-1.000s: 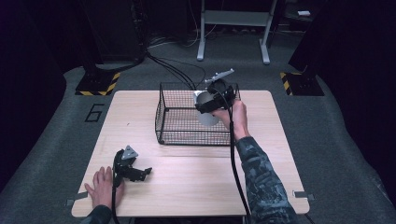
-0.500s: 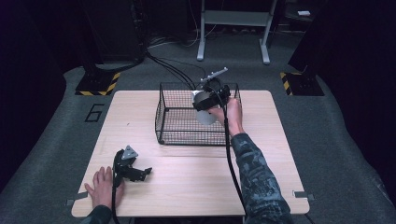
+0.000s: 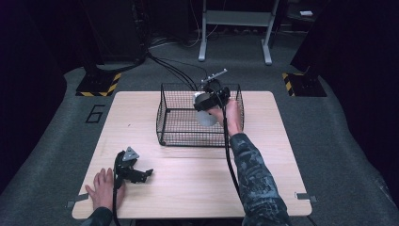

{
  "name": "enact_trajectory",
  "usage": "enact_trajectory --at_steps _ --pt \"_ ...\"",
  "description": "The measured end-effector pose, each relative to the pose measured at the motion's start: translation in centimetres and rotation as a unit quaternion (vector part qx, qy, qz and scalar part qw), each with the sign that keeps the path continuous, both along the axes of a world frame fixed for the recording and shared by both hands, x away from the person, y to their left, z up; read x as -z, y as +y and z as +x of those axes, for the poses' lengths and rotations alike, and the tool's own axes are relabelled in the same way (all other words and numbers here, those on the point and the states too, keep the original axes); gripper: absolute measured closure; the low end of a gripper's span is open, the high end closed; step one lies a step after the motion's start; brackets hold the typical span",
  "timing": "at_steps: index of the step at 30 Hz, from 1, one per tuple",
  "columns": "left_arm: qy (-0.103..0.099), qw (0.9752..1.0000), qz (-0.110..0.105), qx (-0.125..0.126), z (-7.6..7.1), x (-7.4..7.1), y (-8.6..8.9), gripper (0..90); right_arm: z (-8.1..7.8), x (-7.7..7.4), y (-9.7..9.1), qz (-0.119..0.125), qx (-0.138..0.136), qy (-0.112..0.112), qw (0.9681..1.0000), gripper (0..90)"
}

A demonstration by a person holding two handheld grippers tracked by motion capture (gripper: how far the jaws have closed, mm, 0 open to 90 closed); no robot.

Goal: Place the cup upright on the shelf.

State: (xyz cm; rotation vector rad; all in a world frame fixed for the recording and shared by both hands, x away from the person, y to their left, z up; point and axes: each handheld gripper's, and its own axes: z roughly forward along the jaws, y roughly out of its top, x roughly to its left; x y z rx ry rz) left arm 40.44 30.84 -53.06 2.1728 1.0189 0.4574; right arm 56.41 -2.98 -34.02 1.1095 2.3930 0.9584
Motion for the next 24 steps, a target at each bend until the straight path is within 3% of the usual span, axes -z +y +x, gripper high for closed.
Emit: enact_trajectory --at_steps 12,24 --pt "-0.005 1.0 0.002 -0.002 0.0 0.0 0.0 0.2 1.1 1.9 0.8 -0.002 0.01 0.022 0.9997 5.8" --pt "-0.007 1.0 -0.001 -0.003 0.0 0.1 -0.1 0.1 2.0 3.6 1.9 -0.021 0.014 0.038 0.999 5.7"
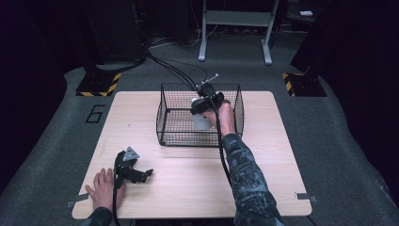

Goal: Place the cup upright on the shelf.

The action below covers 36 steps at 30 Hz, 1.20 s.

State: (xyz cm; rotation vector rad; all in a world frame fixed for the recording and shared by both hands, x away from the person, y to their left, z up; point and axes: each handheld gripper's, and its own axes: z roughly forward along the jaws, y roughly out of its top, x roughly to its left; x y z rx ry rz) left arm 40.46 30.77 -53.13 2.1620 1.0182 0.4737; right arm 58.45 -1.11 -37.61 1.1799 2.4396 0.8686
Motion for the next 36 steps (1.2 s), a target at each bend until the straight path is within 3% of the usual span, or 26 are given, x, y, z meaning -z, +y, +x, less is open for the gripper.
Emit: enact_trajectory --at_steps 14,36 --pt "-0.001 1.0 -0.001 -0.001 0.0 0.0 0.0 0.1 1.0 2.4 0.1 -0.006 0.018 0.014 0.9997 5.7" --pt "0.002 1.0 -0.001 -0.001 -0.1 0.0 -0.1 0.2 1.7 3.8 0.8 -0.013 0.019 0.022 0.9995 5.6"
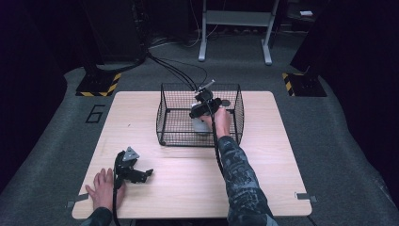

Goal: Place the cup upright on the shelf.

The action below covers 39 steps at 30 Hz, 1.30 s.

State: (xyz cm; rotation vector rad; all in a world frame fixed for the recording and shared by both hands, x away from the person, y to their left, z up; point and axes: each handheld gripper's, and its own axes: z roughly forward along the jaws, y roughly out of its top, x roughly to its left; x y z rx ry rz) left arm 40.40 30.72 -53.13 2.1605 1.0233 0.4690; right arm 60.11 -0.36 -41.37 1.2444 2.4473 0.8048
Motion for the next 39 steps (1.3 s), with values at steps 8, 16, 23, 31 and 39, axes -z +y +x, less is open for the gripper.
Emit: enact_trajectory --at_steps 8,16,23,31,39 --pt "0.0 1.0 0.002 0.002 0.0 0.0 0.0 0.1 -0.2 0.6 0.0 -0.003 0.001 0.002 1.0 5.6" --pt "0.0 1.0 0.002 0.002 0.0 0.0 0.0 0.1 -0.6 0.8 -0.7 0.002 0.001 0.009 1.0 5.5" --pt "-0.002 1.0 0.003 0.001 0.0 0.0 0.0 0.2 -1.1 0.9 -0.9 -0.004 0.001 0.014 0.9999 5.3" --pt "-0.002 1.0 0.002 0.001 0.1 0.0 0.0 0.1 -1.3 0.8 -1.0 0.015 0.011 0.018 0.9997 0.0" --pt "-0.001 1.0 0.001 -0.001 0.0 0.0 0.0 0.1 -2.2 -0.6 -1.4 0.023 0.003 0.0 0.9997 0.0"
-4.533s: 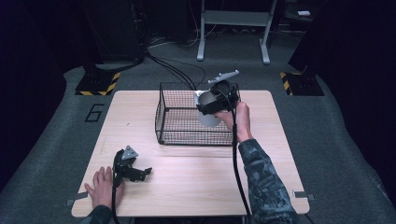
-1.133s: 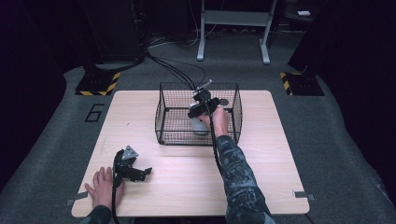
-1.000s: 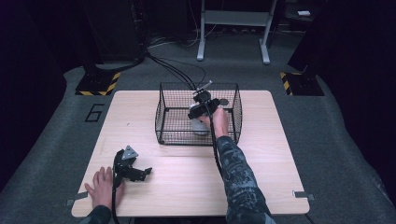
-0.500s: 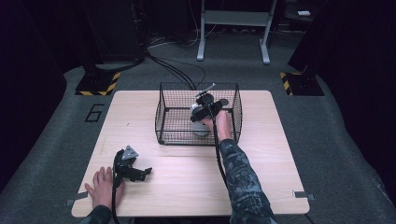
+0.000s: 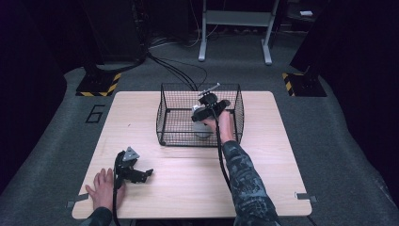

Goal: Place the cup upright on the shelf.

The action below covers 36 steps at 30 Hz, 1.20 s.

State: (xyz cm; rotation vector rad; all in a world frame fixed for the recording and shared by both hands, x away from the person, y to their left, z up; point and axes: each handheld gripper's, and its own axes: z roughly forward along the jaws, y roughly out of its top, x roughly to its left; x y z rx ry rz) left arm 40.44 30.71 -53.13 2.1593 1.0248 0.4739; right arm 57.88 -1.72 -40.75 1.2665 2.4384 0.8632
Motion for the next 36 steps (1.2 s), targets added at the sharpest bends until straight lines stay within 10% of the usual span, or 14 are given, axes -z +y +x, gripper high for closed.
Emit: enact_trajectory --at_steps 24,36 --pt "-0.001 1.0 0.0 0.001 0.0 0.0 0.0 0.1 -8.7 -6.6 -3.1 0.043 -0.068 -0.078 0.9937 0.0" --pt "0.001 1.0 0.002 0.002 0.0 -0.1 0.0 0.2 -14.2 -5.5 -7.6 0.043 -0.055 -0.097 0.9928 0.0"
